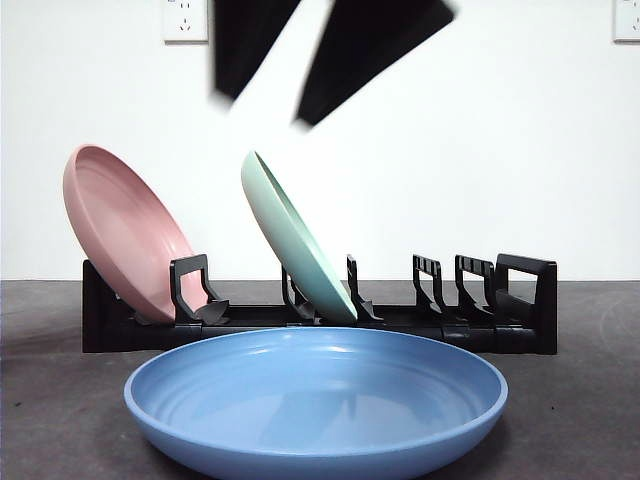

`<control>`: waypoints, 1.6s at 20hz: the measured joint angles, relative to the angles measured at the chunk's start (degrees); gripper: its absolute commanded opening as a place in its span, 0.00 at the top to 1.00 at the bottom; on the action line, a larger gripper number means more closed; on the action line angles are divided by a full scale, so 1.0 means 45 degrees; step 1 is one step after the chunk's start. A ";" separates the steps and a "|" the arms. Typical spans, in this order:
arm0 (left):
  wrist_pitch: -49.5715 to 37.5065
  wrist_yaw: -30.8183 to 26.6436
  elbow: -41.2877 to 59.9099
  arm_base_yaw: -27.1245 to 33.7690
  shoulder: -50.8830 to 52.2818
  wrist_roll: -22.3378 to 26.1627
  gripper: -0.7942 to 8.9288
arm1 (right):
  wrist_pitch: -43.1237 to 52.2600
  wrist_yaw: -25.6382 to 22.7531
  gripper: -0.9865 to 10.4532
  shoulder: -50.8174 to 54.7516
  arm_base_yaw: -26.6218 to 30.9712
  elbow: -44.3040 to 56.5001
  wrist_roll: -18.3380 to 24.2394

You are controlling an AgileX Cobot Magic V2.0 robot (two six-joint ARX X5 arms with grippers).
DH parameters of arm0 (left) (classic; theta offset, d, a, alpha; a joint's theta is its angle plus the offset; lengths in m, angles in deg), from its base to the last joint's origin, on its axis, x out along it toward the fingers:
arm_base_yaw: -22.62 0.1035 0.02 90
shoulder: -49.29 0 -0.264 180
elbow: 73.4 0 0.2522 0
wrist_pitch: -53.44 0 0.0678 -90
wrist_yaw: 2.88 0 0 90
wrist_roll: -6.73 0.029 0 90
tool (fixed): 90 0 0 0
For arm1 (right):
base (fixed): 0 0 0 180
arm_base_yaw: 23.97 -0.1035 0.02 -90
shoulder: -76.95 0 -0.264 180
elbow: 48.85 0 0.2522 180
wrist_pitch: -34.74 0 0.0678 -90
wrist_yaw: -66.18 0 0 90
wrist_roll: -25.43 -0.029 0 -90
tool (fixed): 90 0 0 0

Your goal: Place the plate

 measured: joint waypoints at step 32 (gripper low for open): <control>-0.1452 -0.7893 -0.4653 -0.3565 -0.9267 -0.0262 0.91 | -0.0554 0.1535 0.67 0.4614 1.0720 0.2701 0.2283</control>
